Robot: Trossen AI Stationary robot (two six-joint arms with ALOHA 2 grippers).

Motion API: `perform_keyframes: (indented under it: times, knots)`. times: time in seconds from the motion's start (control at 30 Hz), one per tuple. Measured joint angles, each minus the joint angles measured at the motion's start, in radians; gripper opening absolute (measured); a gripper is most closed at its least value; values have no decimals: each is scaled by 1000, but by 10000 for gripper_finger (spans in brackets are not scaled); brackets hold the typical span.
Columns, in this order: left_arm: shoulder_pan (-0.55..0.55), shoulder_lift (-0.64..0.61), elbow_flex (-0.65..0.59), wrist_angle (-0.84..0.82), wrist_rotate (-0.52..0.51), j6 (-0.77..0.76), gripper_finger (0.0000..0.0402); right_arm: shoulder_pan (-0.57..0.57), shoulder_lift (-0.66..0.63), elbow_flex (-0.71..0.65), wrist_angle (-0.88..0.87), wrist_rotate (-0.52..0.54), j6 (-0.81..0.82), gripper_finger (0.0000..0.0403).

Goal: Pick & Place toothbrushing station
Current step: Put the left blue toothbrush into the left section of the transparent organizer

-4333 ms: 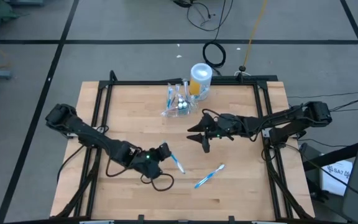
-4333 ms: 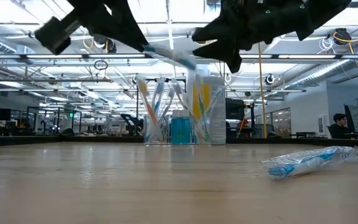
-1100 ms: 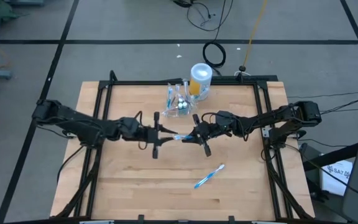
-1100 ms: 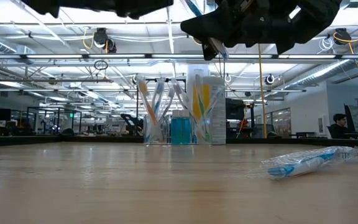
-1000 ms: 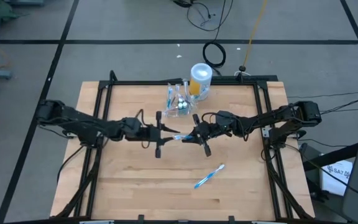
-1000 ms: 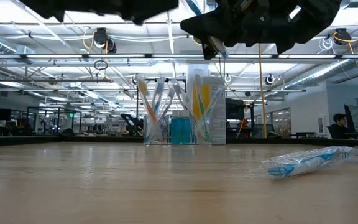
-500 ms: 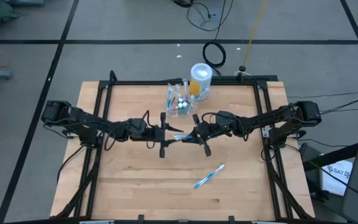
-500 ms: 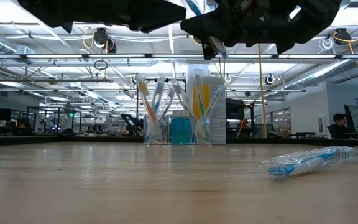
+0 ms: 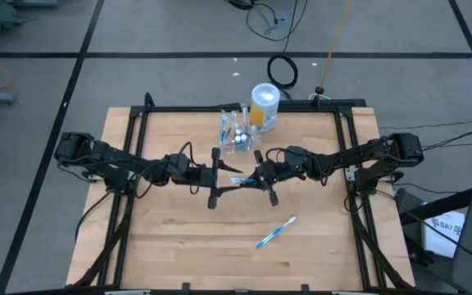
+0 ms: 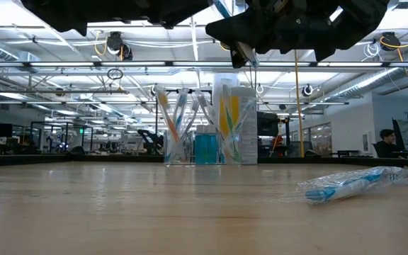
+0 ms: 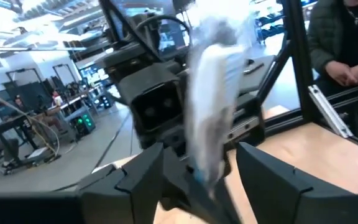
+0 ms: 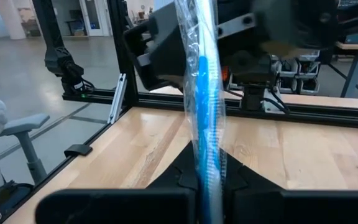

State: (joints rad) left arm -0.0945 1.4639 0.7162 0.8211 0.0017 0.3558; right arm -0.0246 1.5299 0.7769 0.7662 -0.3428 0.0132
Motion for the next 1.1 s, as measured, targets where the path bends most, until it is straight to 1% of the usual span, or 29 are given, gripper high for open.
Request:
perform_keyframes:
  times: [0.17,0.27,0.33,0.4,0.53,1.0,1.1]
  knots:
    - [23,0,0,32,15,1,180,0,0,0,0,8,0,4]
    - [37,0,1,45,95,2,166,0,0,0,1,60,1,4]
    - [42,0,1,45,126,0,162,0,0,0,-1,82,0,4]
    - [43,0,1,48,125,0,159,0,0,0,0,81,1,4]
    - [43,0,1,58,79,2,159,0,0,0,0,82,1,4]
    - [43,0,2,23,76,11,158,0,0,0,0,84,1,4]
    - [43,0,2,25,76,11,149,0,0,0,0,84,1,4]
